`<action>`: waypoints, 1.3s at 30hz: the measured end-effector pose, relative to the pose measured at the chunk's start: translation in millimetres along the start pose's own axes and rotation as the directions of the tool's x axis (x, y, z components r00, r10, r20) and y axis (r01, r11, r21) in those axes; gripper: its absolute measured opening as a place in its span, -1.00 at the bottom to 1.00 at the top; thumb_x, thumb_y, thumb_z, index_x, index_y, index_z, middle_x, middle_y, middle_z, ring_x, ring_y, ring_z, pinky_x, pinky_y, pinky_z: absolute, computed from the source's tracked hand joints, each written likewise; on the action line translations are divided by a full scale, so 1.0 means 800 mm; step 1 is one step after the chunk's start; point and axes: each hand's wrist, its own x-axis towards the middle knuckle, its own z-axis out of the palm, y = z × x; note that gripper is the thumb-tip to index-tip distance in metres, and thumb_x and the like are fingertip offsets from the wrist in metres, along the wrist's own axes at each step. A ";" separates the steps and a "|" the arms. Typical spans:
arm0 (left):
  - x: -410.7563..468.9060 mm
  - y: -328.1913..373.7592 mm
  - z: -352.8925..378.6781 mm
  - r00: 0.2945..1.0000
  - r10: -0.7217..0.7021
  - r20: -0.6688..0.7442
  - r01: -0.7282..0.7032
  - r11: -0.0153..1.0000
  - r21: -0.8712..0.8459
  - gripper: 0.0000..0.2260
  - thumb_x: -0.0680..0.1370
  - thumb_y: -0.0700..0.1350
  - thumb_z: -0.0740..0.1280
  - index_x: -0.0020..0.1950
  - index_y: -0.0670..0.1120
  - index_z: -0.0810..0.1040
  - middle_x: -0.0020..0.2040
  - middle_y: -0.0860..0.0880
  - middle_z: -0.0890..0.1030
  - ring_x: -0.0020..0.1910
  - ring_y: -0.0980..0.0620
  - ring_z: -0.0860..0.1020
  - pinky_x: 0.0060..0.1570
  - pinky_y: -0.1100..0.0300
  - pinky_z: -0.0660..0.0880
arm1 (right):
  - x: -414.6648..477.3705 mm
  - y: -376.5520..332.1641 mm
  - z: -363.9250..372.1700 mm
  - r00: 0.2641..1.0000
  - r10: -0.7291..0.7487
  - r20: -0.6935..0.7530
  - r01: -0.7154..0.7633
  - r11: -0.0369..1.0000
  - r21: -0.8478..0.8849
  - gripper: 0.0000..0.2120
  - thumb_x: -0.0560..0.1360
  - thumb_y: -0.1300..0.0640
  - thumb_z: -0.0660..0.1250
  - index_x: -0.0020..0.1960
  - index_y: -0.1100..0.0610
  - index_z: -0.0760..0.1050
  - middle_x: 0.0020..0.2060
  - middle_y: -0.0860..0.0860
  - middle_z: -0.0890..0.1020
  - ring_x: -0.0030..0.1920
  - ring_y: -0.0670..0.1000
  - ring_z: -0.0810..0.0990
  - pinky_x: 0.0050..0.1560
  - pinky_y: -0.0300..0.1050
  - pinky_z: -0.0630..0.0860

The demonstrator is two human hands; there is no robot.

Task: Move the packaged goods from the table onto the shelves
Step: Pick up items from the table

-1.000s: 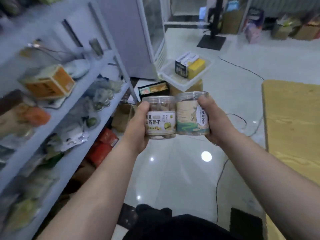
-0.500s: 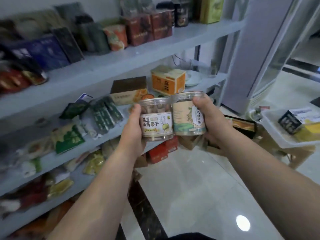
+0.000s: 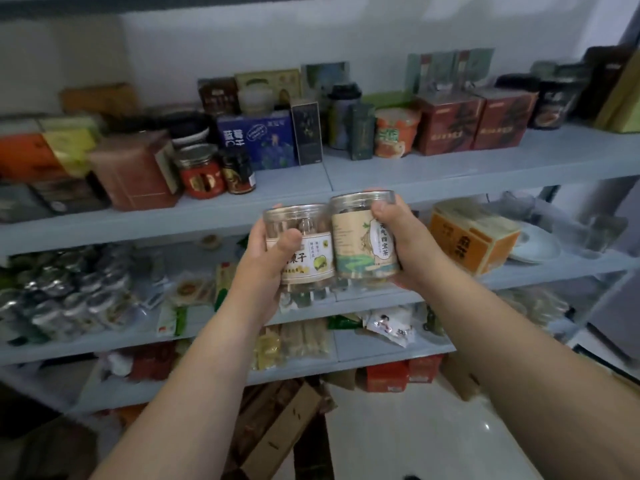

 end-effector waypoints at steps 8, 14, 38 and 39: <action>0.093 0.026 0.013 0.899 0.385 -0.208 -0.252 0.844 0.473 -0.34 0.48 0.06 0.52 0.47 0.22 0.25 0.29 0.12 0.53 0.18 0.20 0.59 0.16 0.22 0.55 | 0.126 -0.017 -0.013 0.986 -0.117 0.116 0.138 0.970 -0.199 -0.55 0.54 0.03 0.40 0.36 -0.13 0.33 -0.05 0.03 0.72 -0.03 0.11 0.72 -0.06 0.10 0.65; 0.204 0.023 0.004 0.751 0.657 -0.058 -0.224 0.336 0.915 -0.46 0.46 -0.08 0.53 0.36 -0.11 0.39 0.39 -0.16 0.32 0.30 0.07 0.34 0.28 0.41 0.32 | 0.242 -0.028 -0.033 0.926 -0.311 0.213 0.377 0.766 -0.521 -0.52 0.47 -0.08 0.49 0.26 -0.28 0.31 0.19 -0.13 0.53 0.13 -0.11 0.59 0.16 -0.01 0.60; 0.280 -0.055 -0.034 0.610 0.774 0.172 -0.067 -0.166 0.984 -0.38 0.60 -0.10 0.17 0.62 -0.19 0.04 0.60 -0.30 0.12 0.61 -0.26 0.09 0.55 -0.21 0.10 | 0.291 0.033 -0.054 0.857 -0.391 0.335 0.485 0.392 -0.782 -0.03 0.47 -0.15 0.47 0.61 -0.18 -0.14 0.48 0.01 0.34 0.44 0.02 0.31 0.40 0.08 0.40; 0.280 -0.054 -0.035 0.608 0.774 0.176 -0.073 -0.167 0.983 -0.38 0.60 -0.10 0.17 0.62 -0.19 0.04 0.59 -0.31 0.13 0.60 -0.27 0.09 0.55 -0.23 0.11 | 0.291 0.033 -0.052 0.863 -0.386 0.327 0.474 0.391 -0.789 -0.01 0.45 -0.15 0.48 0.61 -0.18 -0.14 0.48 0.01 0.34 0.45 0.02 0.32 0.39 0.09 0.41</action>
